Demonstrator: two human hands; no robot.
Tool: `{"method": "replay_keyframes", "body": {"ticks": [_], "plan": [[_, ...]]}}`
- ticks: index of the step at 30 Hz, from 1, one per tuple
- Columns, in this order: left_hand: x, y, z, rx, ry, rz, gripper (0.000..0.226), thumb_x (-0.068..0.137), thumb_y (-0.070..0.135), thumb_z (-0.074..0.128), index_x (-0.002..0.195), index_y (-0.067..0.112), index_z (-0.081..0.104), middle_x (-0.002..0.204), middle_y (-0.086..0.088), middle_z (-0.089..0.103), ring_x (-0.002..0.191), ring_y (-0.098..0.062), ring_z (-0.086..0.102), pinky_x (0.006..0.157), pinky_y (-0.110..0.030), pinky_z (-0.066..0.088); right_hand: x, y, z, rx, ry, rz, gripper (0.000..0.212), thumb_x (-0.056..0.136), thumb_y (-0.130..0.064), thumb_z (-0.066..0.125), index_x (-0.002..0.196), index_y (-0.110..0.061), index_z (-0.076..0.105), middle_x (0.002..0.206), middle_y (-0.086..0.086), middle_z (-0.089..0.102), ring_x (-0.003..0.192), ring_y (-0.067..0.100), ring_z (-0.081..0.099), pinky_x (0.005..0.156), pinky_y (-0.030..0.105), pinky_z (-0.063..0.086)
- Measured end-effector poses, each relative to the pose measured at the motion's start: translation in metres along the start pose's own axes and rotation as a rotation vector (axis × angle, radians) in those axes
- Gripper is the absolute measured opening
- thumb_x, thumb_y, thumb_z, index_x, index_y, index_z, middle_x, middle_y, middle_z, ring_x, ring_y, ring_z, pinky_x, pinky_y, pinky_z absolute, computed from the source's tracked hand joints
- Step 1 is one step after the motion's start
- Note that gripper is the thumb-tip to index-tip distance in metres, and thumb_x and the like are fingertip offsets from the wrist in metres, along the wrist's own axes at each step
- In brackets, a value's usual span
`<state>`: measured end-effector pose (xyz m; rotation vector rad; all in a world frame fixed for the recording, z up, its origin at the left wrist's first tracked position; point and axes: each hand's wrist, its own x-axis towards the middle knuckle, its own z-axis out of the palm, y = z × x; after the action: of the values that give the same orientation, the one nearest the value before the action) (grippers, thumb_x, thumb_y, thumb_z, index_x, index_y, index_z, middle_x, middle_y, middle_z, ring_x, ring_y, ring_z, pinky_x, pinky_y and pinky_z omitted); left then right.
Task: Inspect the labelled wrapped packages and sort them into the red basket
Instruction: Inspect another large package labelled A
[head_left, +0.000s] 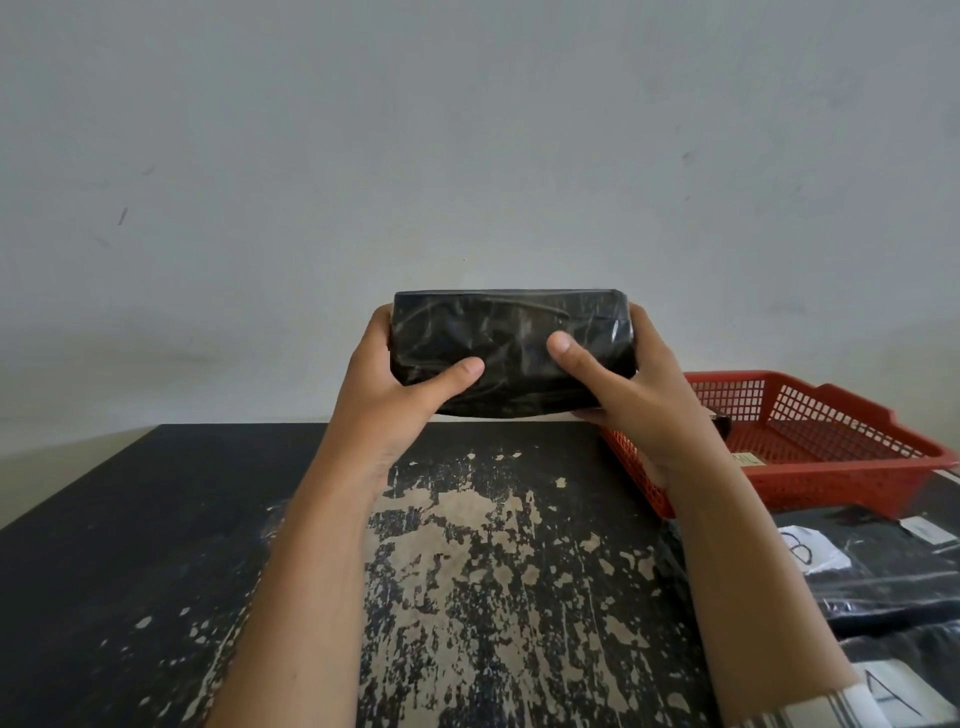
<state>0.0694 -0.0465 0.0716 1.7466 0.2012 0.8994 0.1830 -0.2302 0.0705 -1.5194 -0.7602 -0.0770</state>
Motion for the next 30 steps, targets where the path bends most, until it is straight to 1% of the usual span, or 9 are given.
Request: {"method": "replay_keyframes", "body": {"ticks": [3, 7, 11, 15, 18, 21, 24, 27, 30], "plan": [[-0.003, 0.006, 0.002, -0.009, -0.006, 0.062, 0.054, 0.071, 0.041, 0.089, 0.117, 0.032, 0.061, 0.106, 0.017, 0.075, 0.097, 0.006, 0.069, 0.088, -0.022, 0.051, 0.001, 0.003, 0.002, -0.011, 0.058, -0.003, 0.083, 0.055, -0.067, 0.085, 0.127, -0.037, 0.058, 0.118, -0.011, 0.074, 0.112, 0.012, 0.071, 0.1, 0.047, 0.059], [-0.005, 0.01, 0.006, -0.055, 0.05, 0.077, 0.05, 0.07, 0.06, 0.077, 0.109, 0.032, 0.064, 0.101, 0.019, 0.074, 0.097, 0.007, 0.068, 0.087, -0.017, 0.05, 0.002, 0.003, 0.002, -0.01, 0.071, -0.009, 0.079, 0.055, -0.065, 0.087, 0.124, -0.036, 0.06, 0.117, -0.01, 0.075, 0.111, 0.012, 0.072, 0.1, 0.046, 0.059], [-0.002, 0.005, 0.009, -0.111, 0.138, 0.077, 0.032, 0.086, 0.042, 0.078, 0.107, 0.021, 0.067, 0.097, 0.012, 0.073, 0.087, 0.009, 0.068, 0.069, -0.004, 0.049, 0.0, 0.0, 0.004, 0.002, 0.077, -0.018, 0.07, 0.059, -0.063, 0.085, 0.119, -0.037, 0.062, 0.114, -0.011, 0.076, 0.109, 0.009, 0.072, 0.1, 0.045, 0.059], [-0.001, 0.003, 0.01, -0.102, 0.135, 0.081, 0.029, 0.086, 0.037, 0.08, 0.104, 0.019, 0.067, 0.094, 0.012, 0.071, 0.083, 0.01, 0.067, 0.068, -0.003, 0.048, 0.0, -0.002, 0.006, 0.047, 0.118, 0.01, 0.061, 0.064, -0.076, 0.08, 0.113, -0.042, 0.066, 0.114, -0.011, 0.077, 0.112, 0.014, 0.072, 0.1, 0.05, 0.058], [-0.002, 0.003, 0.011, -0.094, 0.12, 0.088, 0.028, 0.085, 0.036, 0.08, 0.102, 0.018, 0.067, 0.092, 0.013, 0.071, 0.083, 0.01, 0.067, 0.068, -0.004, 0.049, -0.001, -0.002, 0.006, 0.059, 0.153, 0.012, 0.051, 0.073, -0.067, 0.08, 0.113, -0.037, 0.069, 0.112, -0.009, 0.078, 0.109, 0.014, 0.073, 0.099, 0.049, 0.059], [-0.003, 0.007, 0.012, -0.103, 0.108, 0.084, 0.034, 0.083, 0.051, 0.075, 0.1, 0.022, 0.068, 0.086, 0.017, 0.071, 0.084, 0.01, 0.066, 0.069, -0.002, 0.046, -0.001, -0.003, 0.007, 0.059, 0.186, 0.008, 0.04, 0.082, -0.054, 0.081, 0.113, -0.031, 0.07, 0.109, -0.008, 0.078, 0.105, 0.01, 0.073, 0.098, 0.042, 0.06], [-0.003, 0.009, 0.013, -0.115, 0.107, 0.068, 0.04, 0.081, 0.06, 0.067, 0.094, 0.023, 0.069, 0.081, 0.021, 0.071, 0.081, 0.013, 0.064, 0.067, 0.002, 0.042, -0.002, -0.004, 0.007, 0.055, 0.19, 0.012, 0.037, 0.082, -0.053, 0.08, 0.111, -0.032, 0.07, 0.108, -0.007, 0.079, 0.105, 0.011, 0.074, 0.099, 0.042, 0.06], [-0.002, 0.004, 0.013, -0.131, 0.143, 0.061, 0.032, 0.088, 0.051, 0.071, 0.094, 0.02, 0.072, 0.083, 0.016, 0.071, 0.081, 0.01, 0.065, 0.069, -0.002, 0.046, -0.002, -0.005, 0.006, 0.043, 0.173, 0.018, 0.037, 0.084, -0.054, 0.079, 0.112, -0.032, 0.07, 0.109, -0.008, 0.078, 0.106, 0.01, 0.073, 0.099, 0.042, 0.059], [0.0, 0.001, 0.011, -0.151, 0.185, 0.037, 0.026, 0.091, 0.046, 0.072, 0.095, 0.021, 0.073, 0.089, 0.012, 0.073, 0.082, 0.008, 0.067, 0.068, -0.004, 0.048, -0.003, -0.008, 0.004, 0.05, 0.119, 0.028, 0.028, 0.092, -0.057, 0.068, 0.11, -0.036, 0.07, 0.107, -0.011, 0.077, 0.109, 0.009, 0.07, 0.103, 0.046, 0.057]]}}
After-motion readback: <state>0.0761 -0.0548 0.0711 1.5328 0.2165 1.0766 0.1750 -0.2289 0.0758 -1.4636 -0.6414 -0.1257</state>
